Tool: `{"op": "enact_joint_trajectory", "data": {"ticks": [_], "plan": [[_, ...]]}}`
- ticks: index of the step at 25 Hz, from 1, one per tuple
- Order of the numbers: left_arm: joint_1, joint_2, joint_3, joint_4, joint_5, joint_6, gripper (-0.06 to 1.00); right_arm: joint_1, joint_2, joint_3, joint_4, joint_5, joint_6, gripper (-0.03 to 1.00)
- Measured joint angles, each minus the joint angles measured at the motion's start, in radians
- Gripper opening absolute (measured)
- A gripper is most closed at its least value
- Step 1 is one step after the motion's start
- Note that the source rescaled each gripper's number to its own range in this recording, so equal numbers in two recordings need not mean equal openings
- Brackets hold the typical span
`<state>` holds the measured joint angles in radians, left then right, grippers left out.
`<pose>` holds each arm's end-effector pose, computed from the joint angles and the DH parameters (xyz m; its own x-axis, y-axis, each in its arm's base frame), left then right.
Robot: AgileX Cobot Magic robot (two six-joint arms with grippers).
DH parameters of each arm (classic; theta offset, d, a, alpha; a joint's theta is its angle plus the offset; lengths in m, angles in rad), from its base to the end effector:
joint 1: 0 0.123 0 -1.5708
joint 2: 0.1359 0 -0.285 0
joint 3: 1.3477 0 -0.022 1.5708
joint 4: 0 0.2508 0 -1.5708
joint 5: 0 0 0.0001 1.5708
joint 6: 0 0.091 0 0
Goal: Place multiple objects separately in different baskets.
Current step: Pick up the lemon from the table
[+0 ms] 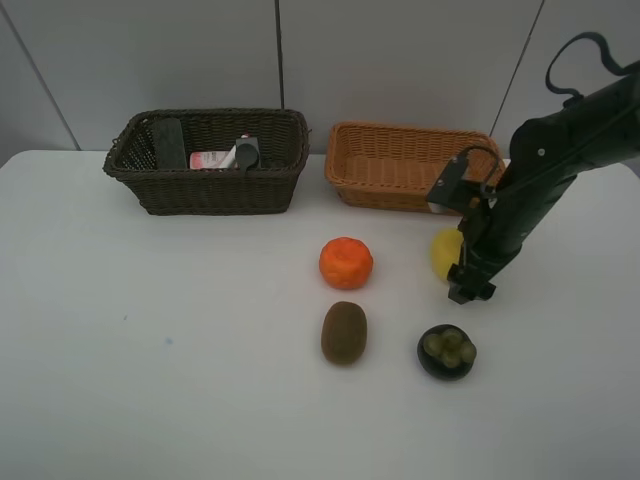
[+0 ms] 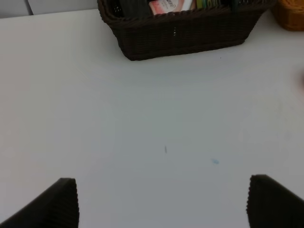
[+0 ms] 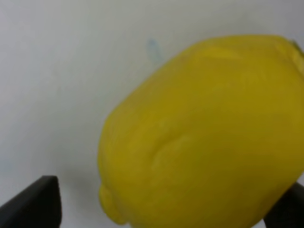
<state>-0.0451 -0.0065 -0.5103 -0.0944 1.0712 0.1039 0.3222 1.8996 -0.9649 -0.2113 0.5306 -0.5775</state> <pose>-0.0080 -0.0072 0.2795 -0.4405 0.0783 -0.8943 0.1448 0.9893 0.0152 0.3145 0.0948 0.1157 -0.4701 -0.8795 -0.0740 -0.8539 0.4745 -0.2139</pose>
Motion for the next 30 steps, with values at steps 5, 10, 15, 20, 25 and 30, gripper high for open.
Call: {"op": "enact_joint_trajectory", "data": {"ticks": [5,10,15,20,25,30], "plan": [[0.0,0.0,0.0,0.0,0.0,0.0,0.92,0.0,0.0,0.0,-0.005,-0.046,0.0,1.0],[0.0,0.0,0.0,0.0,0.0,0.0,0.92,0.0,0.009,0.0,0.037,-0.061,0.0,1.0],[0.0,0.0,0.0,0.0,0.0,0.0,0.92,0.0,0.049,-0.001,0.095,-0.075,0.0,1.0],[0.0,0.0,0.0,0.0,0.0,0.0,0.92,0.0,0.06,-0.007,0.102,-0.075,0.0,1.0],[0.0,0.0,0.0,0.0,0.0,0.0,0.92,0.0,0.06,-0.009,0.105,-0.075,0.0,1.0],[0.0,0.0,0.0,0.0,0.0,0.0,0.92,0.0,0.06,-0.009,0.111,-0.082,0.0,1.0]]}}
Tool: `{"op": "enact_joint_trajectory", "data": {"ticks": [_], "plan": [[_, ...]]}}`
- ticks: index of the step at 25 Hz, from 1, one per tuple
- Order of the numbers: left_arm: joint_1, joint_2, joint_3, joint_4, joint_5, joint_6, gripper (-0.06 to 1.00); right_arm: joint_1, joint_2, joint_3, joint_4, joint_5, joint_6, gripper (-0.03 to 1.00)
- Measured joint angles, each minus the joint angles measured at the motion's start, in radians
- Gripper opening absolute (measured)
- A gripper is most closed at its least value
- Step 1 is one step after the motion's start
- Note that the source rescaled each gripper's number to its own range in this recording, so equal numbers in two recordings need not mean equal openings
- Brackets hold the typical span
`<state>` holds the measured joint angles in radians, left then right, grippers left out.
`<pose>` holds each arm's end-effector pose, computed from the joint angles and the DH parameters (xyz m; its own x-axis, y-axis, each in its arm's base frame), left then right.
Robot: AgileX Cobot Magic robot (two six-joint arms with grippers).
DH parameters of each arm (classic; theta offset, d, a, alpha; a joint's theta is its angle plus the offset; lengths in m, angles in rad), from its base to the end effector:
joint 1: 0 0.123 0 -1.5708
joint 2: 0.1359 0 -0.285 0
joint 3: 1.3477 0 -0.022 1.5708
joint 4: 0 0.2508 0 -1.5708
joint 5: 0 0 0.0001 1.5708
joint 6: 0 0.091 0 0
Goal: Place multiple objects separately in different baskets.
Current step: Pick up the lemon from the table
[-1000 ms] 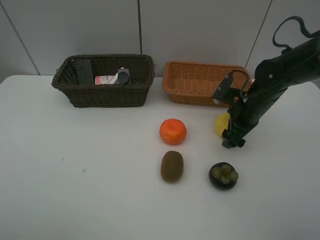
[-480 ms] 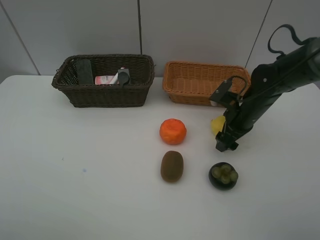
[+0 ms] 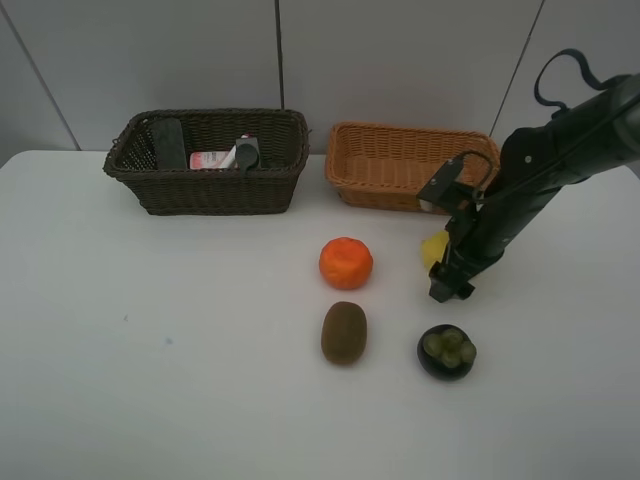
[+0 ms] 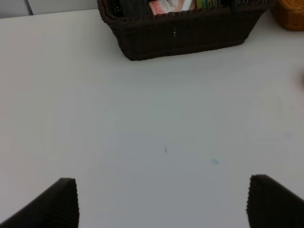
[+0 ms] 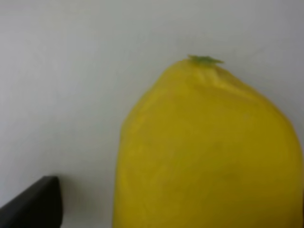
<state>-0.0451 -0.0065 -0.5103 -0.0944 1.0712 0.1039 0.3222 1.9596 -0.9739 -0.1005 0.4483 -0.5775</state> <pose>-0.0080 -0.0072 0.2795 -0.4405 0.0783 -0.8943 0.1448 0.9893 0.0152 0.3204 0.1028 0.0985 -0.5354 -0.8312 -0.1496 -0.8138 0.5551 -0.1721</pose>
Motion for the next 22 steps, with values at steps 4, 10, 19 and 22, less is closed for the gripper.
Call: {"op": "enact_joint_trajectory", "data": {"ticks": [4,10,19,22], "plan": [[0.0,0.0,0.0,0.0,0.0,0.0,0.92,0.0,0.0,0.0,0.011,-0.037,0.0,1.0],[0.0,0.0,0.0,0.0,0.0,0.0,0.92,0.0,0.003,0.0,0.016,-0.059,0.0,0.75],[0.0,0.0,0.0,0.0,0.0,0.0,0.92,0.0,0.008,0.0,0.016,-0.065,0.0,0.02],[0.0,0.0,0.0,0.001,0.0,0.0,0.92,0.0,0.006,0.0,0.016,-0.065,0.0,0.02]]}}
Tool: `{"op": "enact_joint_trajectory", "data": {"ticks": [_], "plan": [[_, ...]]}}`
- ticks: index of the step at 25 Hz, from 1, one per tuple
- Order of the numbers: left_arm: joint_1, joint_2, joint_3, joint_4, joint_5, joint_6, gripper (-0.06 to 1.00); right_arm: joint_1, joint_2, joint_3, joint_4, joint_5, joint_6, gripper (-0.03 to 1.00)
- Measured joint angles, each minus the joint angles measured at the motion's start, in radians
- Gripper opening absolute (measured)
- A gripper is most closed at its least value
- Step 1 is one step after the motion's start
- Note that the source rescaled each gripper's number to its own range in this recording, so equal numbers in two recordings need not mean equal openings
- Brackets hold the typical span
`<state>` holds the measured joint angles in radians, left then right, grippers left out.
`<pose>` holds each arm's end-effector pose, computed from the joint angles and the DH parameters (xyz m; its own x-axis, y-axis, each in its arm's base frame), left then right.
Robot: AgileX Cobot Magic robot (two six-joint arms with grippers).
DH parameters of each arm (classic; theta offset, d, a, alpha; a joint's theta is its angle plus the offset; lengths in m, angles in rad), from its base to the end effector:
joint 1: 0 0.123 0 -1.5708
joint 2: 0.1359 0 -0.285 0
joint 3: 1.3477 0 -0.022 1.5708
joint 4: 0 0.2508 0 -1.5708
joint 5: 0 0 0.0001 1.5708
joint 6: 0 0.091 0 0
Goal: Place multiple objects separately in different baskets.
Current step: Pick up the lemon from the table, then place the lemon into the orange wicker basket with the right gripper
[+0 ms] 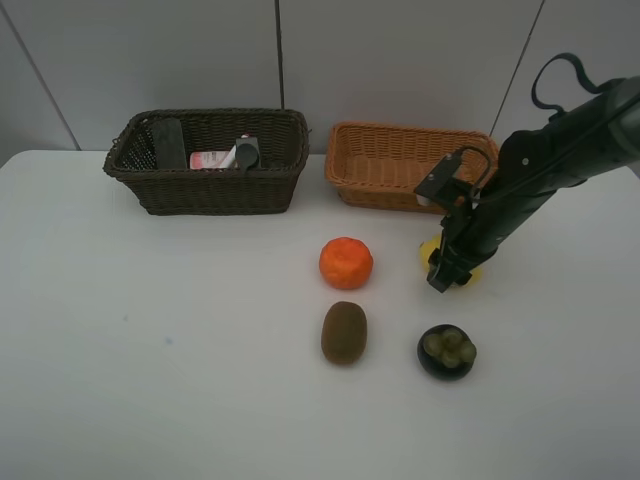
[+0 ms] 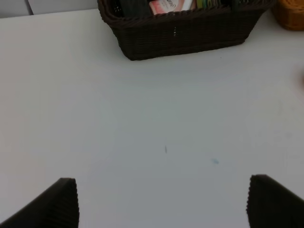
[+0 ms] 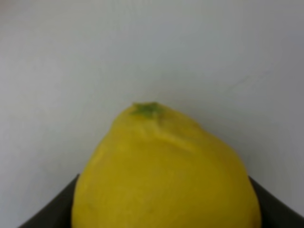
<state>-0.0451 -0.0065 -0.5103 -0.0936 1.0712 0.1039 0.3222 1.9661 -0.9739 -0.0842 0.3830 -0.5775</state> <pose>-0.0080 -0.0071 0.2795 -0.4405 0.0787 -0.8943 0.1444 0.9894 0.0159 0.3253 0.1056 0.0977 -0.5339 -0.8206 -0.2037 -0.7994 0.5684 -0.1948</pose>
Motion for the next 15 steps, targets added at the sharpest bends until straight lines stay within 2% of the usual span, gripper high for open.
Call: {"op": "enact_joint_trajectory", "data": {"ticks": [6,10,15], "plan": [[0.0,0.0,0.0,0.0,0.0,0.0,0.92,0.0,-0.107,-0.025,0.001,0.025,0.009,0.02],[0.0,0.0,0.0,0.0,0.0,0.0,0.92,0.0,-0.179,-0.124,-0.002,0.027,0.088,0.02],[0.0,0.0,0.0,0.0,0.0,0.0,0.92,-0.016,-0.117,-0.326,-0.058,0.016,0.235,0.02]]}}
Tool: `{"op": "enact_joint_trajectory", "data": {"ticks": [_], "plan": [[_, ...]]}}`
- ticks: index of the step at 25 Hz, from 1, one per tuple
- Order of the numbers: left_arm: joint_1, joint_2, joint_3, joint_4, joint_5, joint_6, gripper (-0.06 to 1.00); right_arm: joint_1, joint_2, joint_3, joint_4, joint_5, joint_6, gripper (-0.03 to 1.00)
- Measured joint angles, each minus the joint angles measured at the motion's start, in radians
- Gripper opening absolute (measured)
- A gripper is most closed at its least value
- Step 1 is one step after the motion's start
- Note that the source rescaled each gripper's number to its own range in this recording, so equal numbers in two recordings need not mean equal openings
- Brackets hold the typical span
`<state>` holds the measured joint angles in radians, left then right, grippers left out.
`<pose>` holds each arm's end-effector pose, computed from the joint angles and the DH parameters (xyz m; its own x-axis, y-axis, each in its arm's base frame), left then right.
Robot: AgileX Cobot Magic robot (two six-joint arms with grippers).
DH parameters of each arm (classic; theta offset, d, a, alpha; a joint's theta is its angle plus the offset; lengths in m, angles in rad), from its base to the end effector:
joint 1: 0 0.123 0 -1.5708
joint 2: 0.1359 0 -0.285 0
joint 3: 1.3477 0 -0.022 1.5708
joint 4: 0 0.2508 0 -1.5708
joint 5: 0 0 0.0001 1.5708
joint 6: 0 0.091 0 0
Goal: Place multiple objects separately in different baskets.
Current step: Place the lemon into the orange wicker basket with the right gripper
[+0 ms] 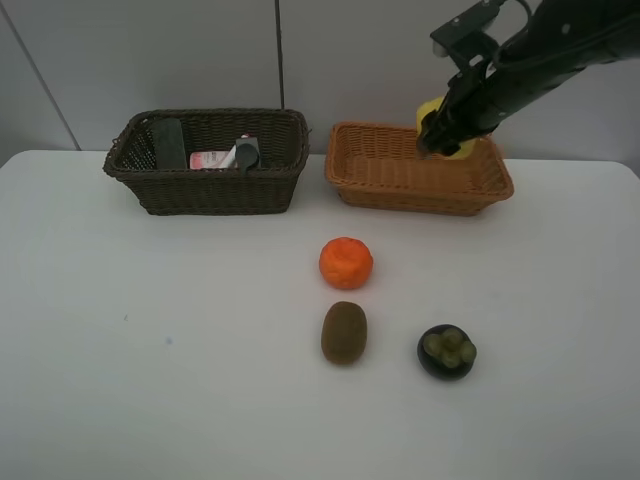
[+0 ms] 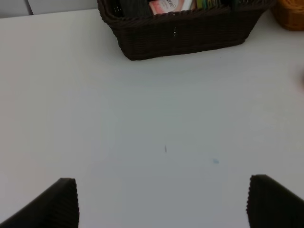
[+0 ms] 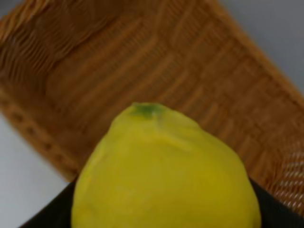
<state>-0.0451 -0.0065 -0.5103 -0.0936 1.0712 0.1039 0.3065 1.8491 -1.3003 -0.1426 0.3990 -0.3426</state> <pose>-0.0080 -0.0071 0.2795 -0.4405 0.0787 -0.8943 0.1444 0.9894 0.0159 0.3909 0.1184 0.2232 -0.5193 -0.6425 -0.5635 -0.5664 0.7525 -0.3361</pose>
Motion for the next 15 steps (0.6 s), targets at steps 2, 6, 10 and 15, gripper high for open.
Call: {"op": "enact_joint_trajectory", "data": {"ticks": [2,6,10,15], "plan": [[0.0,0.0,0.0,0.0,0.0,0.0,0.92,-0.029,0.066,-0.092,-0.007,-0.002,0.053,0.02],[0.0,0.0,0.0,0.0,0.0,0.0,0.92,-0.104,0.195,-0.206,-0.008,-0.005,0.127,0.02],[0.0,0.0,0.0,0.0,0.0,0.0,0.92,-0.16,0.274,-0.244,-0.008,-0.015,0.161,0.02],[0.0,0.0,0.0,0.0,0.0,0.0,0.92,-0.168,0.307,-0.245,-0.016,-0.054,0.265,0.44]]}}
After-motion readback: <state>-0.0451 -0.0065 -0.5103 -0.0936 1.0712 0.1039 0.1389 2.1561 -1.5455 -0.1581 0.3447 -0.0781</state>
